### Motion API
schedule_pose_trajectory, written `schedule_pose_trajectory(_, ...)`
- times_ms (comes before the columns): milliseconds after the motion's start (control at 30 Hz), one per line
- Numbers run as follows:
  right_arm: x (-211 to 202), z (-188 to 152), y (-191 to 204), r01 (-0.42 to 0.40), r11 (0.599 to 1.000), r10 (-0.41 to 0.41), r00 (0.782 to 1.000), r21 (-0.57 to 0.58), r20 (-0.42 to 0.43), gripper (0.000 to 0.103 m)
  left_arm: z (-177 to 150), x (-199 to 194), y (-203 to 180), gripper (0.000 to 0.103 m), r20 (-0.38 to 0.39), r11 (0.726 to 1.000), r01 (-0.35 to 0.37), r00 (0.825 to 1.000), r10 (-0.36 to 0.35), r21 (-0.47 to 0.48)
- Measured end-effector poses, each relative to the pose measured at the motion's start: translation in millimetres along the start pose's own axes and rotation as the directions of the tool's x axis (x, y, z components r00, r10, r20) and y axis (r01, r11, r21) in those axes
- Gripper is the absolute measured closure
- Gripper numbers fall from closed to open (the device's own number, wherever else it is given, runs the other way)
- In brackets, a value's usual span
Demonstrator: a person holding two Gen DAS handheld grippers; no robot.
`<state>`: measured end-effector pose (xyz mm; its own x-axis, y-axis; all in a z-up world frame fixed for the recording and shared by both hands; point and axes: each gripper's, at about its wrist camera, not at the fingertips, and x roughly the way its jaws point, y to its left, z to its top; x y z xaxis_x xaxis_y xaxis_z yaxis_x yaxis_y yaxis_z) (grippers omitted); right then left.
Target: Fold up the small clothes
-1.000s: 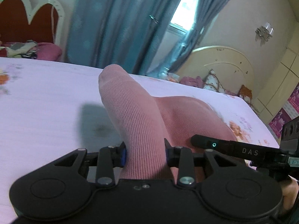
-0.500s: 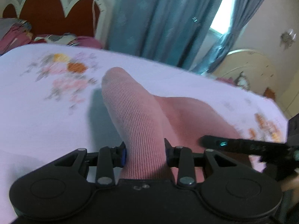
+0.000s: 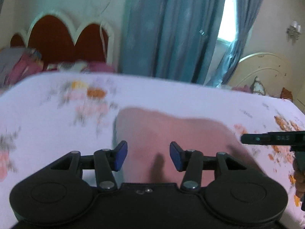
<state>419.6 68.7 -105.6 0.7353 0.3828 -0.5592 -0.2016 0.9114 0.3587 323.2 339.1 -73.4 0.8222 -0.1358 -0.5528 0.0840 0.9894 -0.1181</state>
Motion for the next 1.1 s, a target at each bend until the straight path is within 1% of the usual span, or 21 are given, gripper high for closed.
schedule_pose_trajectory(67, 12.0, 4.0, 14.9, 0.014, 0.999, -0.014, 1.0, -0.047, 0.0, 0.077, 7.8, 11.1, -6.6, 0.055, -0.008, 0.999, 0.017, 1.0, -0.016, 0.028)
schedule_pose_trajectory(133, 29.4, 3.9, 23.0, 0.015, 0.998, -0.015, 1.0, -0.06, -0.013, 0.077, 9.7, 31.7, -10.5, 0.055, -0.043, 0.999, 0.013, 0.999, -0.011, 0.039)
schedule_pose_trajectory(200, 47.6, 0.9, 25.8, 0.025, 0.997, -0.028, 0.999, -0.073, -0.043, 0.077, 6.8, 49.2, -10.6, 0.055, -0.076, 0.999, -0.002, 0.997, 0.004, 0.033)
schedule_pose_trajectory(233, 54.4, -0.4, 23.8, 0.043, 0.995, -0.048, 0.997, -0.085, -0.055, 0.078, 4.6, 55.1, -10.0, 0.055, -0.082, 0.999, -0.015, 0.996, 0.017, 0.033)
schedule_pose_trajectory(300, 68.1, -6.5, 15.3, 0.115, 0.986, -0.125, 0.99, -0.123, -0.072, 0.078, -0.4, 63.0, -8.3, 0.055, -0.09, 0.999, -0.025, 0.996, 0.029, 0.045)
schedule_pose_trajectory(333, 74.6, -9.6, 10.4, 0.146, 0.98, -0.157, 0.985, -0.139, -0.078, 0.078, -1.4, 64.0, -8.6, 0.053, -0.089, 0.998, -0.028, 0.995, 0.033, 0.052)
schedule_pose_trajectory(400, 76.6, -10.8, 1.1, 0.131, 0.986, -0.139, 0.987, -0.106, -0.076, 0.078, -1.6, 62.4, -7.8, 0.053, -0.091, 0.998, -0.027, 0.995, 0.031, 0.048)
schedule_pose_trajectory(500, 62.3, -8.4, 7.9, 0.132, 0.985, -0.139, 0.989, -0.111, -0.056, 0.077, 1.3, 50.0, -7.9, 0.055, -0.09, 0.999, -0.033, 0.995, 0.036, 0.031)
schedule_pose_trajectory(600, 32.2, -8.6, 16.7, 0.076, 0.992, -0.079, 0.997, -0.097, -0.025, 0.077, -1.0, 27.3, -7.4, 0.054, -0.077, 0.999, -0.03, 0.997, 0.032, 0.024)
schedule_pose_trajectory(667, 10.2, -15.8, 22.3, 0.05, 0.993, -0.051, 0.999, -0.109, -0.011, 0.077, -6.9, 11.2, -9.6, 0.053, -0.075, 0.999, -0.035, 0.996, 0.037, 0.034)
schedule_pose_trajectory(767, -16.2, -34.8, 31.1, 0.02, 0.992, -0.023, 0.999, -0.125, -0.023, 0.077, -23.9, -10.1, -13.6, 0.053, -0.085, 0.998, -0.035, 0.996, 0.039, 0.056)
schedule_pose_trajectory(833, -24.9, -51.9, 36.1, 0.028, 0.989, -0.034, 0.998, -0.144, -0.044, 0.077, -35.6, -17.6, -16.7, 0.049, -0.094, 0.997, -0.035, 0.995, 0.041, 0.068)
schedule_pose_trajectory(867, -27.7, -62.1, 36.8, 0.04, 0.987, -0.049, 0.997, -0.157, -0.055, 0.077, -40.5, -18.6, -19.2, 0.049, -0.097, 0.995, -0.047, 0.994, 0.055, 0.083)
schedule_pose_trajectory(933, -27.8, -80.4, 36.1, 0.085, 0.975, -0.103, 0.992, -0.203, -0.077, 0.077, -46.1, -19.1, -23.4, 0.049, -0.102, 0.993, -0.065, 0.992, 0.076, 0.102)
schedule_pose_trajectory(967, -24.6, -87.7, 33.9, 0.129, 0.965, -0.149, 0.986, -0.228, -0.076, 0.077, -48.3, -19.1, -25.3, 0.049, -0.099, 0.992, -0.073, 0.992, 0.083, 0.108)
schedule_pose_trajectory(1000, -19.6, -91.6, 30.4, 0.144, 0.964, -0.169, 0.981, -0.222, -0.096, 0.077, -49.4, -19.3, -27.0, 0.049, -0.098, 0.99, -0.08, 0.991, 0.092, 0.12)
schedule_pose_trajectory(1067, -24.5, -89.7, 23.1, 0.131, 0.983, -0.144, 0.984, -0.129, -0.102, 0.077, -48.2, -21.5, -29.5, 0.049, -0.106, 0.987, -0.089, 0.989, 0.104, 0.137)
schedule_pose_trajectory(1100, -31.1, -87.7, 26.2, 0.126, 0.985, -0.137, 0.987, -0.12, -0.088, 0.077, -47.5, -23.9, -29.6, 0.049, -0.113, 0.987, -0.09, 0.988, 0.105, 0.131)
